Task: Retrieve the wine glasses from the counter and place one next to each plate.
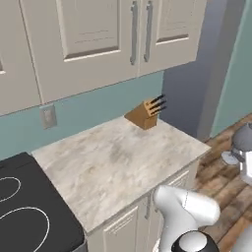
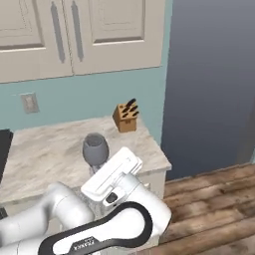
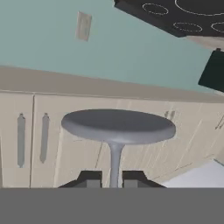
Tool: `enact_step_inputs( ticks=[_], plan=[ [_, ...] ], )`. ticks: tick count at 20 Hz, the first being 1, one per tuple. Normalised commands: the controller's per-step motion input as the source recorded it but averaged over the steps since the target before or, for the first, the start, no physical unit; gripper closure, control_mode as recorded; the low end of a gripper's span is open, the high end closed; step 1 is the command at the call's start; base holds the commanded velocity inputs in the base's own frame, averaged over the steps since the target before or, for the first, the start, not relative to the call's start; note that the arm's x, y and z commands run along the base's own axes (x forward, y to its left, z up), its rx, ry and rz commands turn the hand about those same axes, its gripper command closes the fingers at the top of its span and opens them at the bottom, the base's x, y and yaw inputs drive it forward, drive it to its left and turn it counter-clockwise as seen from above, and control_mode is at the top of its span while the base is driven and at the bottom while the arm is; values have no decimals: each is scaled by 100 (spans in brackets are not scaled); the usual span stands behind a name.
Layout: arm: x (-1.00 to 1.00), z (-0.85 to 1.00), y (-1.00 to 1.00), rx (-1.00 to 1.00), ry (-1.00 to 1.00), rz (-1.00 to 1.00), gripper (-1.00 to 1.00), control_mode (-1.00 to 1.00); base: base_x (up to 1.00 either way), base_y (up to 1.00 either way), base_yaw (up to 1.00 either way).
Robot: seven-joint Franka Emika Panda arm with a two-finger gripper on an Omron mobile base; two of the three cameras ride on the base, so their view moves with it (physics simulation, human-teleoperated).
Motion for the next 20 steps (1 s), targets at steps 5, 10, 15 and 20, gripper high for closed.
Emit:
enact_step_inputs(
  ticks=[5, 10, 15, 20],
  plan=[
    [0, 0, 0, 0, 0, 0, 100, 100, 0, 0, -100],
    [0, 0, 0, 0, 0, 0, 100, 100, 0, 0, -100],
    [0, 0, 0, 0, 0, 0, 100, 100, 0, 0, -100],
    [0, 0, 0, 0, 0, 0, 100, 100, 0, 0, -100]
  ],
)
